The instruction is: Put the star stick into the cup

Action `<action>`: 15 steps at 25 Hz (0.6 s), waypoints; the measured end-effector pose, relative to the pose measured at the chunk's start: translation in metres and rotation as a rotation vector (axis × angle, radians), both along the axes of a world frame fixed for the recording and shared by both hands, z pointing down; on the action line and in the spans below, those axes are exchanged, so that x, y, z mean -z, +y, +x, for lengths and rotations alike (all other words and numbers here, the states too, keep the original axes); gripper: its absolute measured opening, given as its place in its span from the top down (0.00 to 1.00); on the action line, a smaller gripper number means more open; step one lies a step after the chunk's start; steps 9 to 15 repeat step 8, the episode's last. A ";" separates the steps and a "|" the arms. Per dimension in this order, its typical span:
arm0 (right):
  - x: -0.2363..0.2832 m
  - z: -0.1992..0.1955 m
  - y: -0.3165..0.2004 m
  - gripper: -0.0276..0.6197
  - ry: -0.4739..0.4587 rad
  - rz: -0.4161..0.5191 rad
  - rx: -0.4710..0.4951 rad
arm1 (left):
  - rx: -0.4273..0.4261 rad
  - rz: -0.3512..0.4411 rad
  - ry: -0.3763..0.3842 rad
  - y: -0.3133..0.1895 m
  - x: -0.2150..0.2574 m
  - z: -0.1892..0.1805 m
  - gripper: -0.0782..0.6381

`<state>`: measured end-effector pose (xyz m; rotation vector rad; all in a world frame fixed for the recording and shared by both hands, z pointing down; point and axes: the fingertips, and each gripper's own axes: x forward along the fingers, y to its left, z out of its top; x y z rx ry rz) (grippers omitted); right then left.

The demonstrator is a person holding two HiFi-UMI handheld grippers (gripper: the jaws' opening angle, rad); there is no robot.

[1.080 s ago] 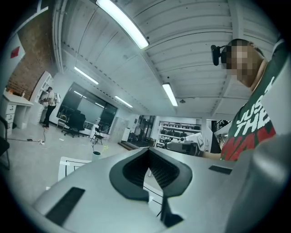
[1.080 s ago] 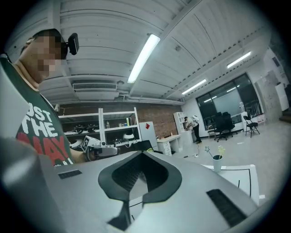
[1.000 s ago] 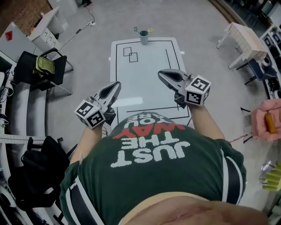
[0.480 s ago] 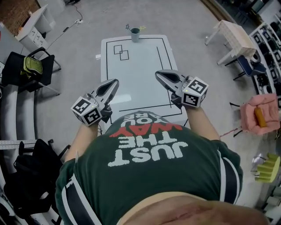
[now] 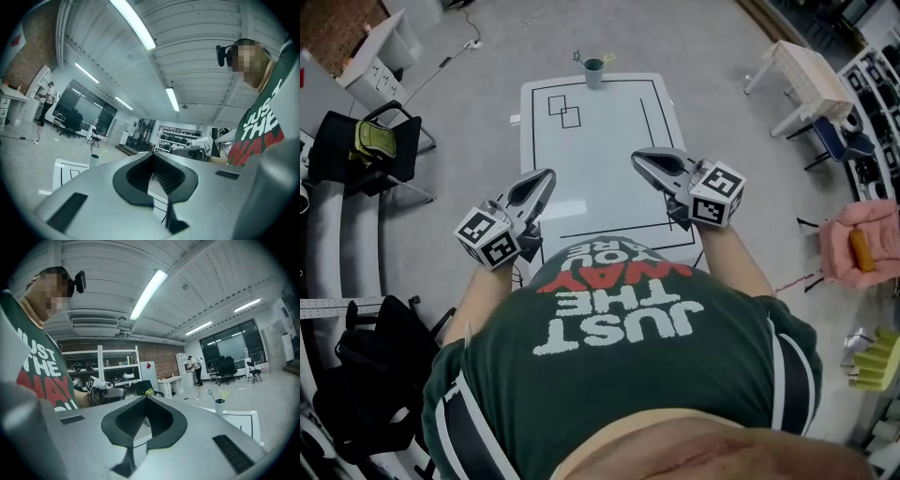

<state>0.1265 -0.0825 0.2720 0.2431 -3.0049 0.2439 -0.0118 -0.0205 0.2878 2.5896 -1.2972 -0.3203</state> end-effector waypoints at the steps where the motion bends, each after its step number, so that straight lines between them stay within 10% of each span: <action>1: 0.000 0.000 0.000 0.91 0.000 0.001 0.001 | -0.001 0.001 0.000 0.000 0.000 0.000 0.88; 15: 0.002 -0.002 0.001 0.91 -0.001 0.012 0.007 | -0.005 0.008 0.006 -0.001 0.003 -0.001 0.88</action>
